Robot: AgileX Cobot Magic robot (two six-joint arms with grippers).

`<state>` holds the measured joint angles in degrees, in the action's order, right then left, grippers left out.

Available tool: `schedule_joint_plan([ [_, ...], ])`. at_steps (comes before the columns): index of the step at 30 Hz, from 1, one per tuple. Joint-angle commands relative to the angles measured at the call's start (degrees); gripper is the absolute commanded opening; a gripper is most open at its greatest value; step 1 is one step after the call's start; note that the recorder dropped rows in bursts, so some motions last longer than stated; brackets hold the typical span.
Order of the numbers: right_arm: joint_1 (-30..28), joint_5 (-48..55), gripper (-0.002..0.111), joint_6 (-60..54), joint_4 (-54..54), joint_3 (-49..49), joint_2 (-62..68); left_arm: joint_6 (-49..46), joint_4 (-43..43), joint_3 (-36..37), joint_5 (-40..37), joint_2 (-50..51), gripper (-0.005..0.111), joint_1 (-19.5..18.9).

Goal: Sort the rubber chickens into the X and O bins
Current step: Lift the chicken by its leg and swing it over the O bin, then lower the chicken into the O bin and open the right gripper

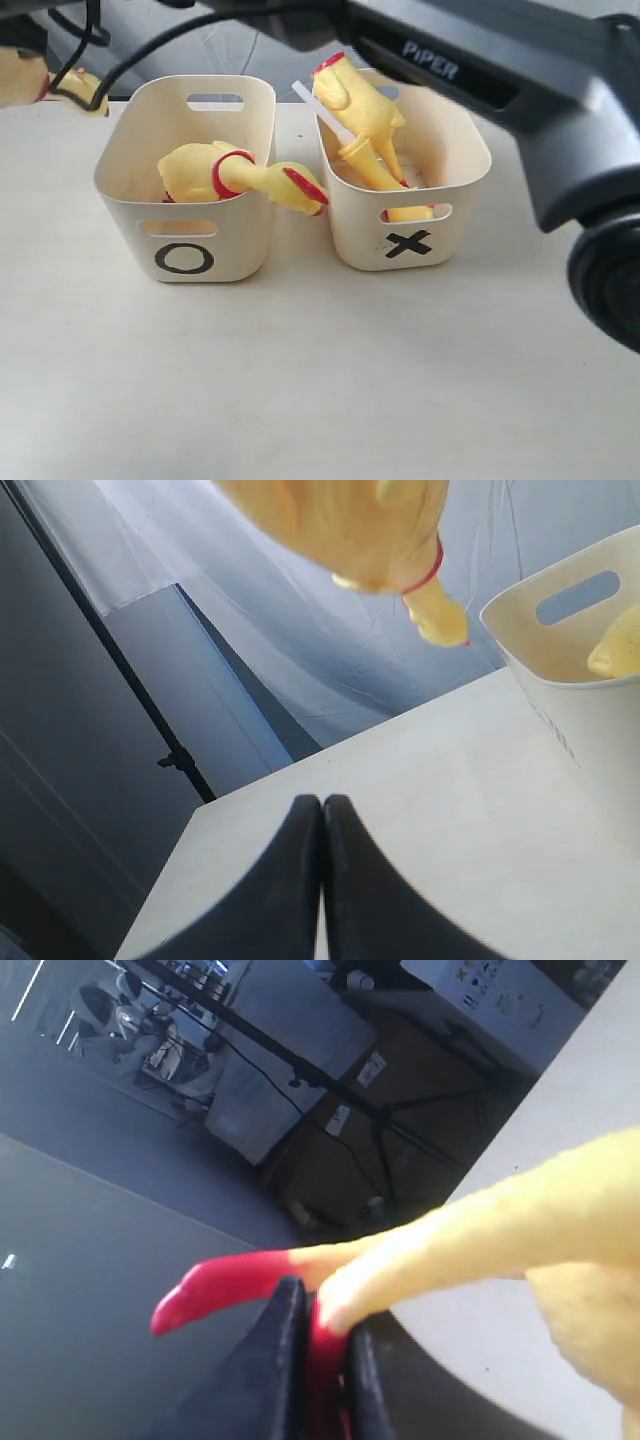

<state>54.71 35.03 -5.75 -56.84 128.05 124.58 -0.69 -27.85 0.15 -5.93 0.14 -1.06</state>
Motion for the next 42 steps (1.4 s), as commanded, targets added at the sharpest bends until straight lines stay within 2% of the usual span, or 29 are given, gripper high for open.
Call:
schedule_joint_plan([
  [1, -1.43, 2.14, -0.001, -1.43, 2.1, 0.36, -5.02, 0.13, 0.57, -0.15, 0.4, -0.14, 0.0, -0.07],
  [5, -2.71, 5.87, -0.001, 1.01, 3.28, 0.36, -8.55, 0.13, 0.57, -0.15, 0.4, -0.14, 0.0, -0.07],
  [11, -2.71, 11.82, -0.001, 12.29, 22.18, 0.25, -9.41, 0.13, 0.57, -0.15, 0.4, -0.14, 0.0, -0.07],
  [26, -4.88, 12.93, -0.001, 15.24, 24.9, 0.25, -3.89, 0.13, 0.57, -0.15, 0.4, -0.14, 0.0, -0.07],
  [36, -5.06, 15.87, -0.001, 22.46, 38.31, 0.25, -3.01, 0.13, 0.57, -0.15, 0.4, -0.14, 0.0, -0.07],
  [42, -5.52, 17.11, -0.001, 24.41, 39.92, 0.25, -1.73, 0.13, 0.57, -0.15, 0.4, -0.14, 0.0, -0.07],
])
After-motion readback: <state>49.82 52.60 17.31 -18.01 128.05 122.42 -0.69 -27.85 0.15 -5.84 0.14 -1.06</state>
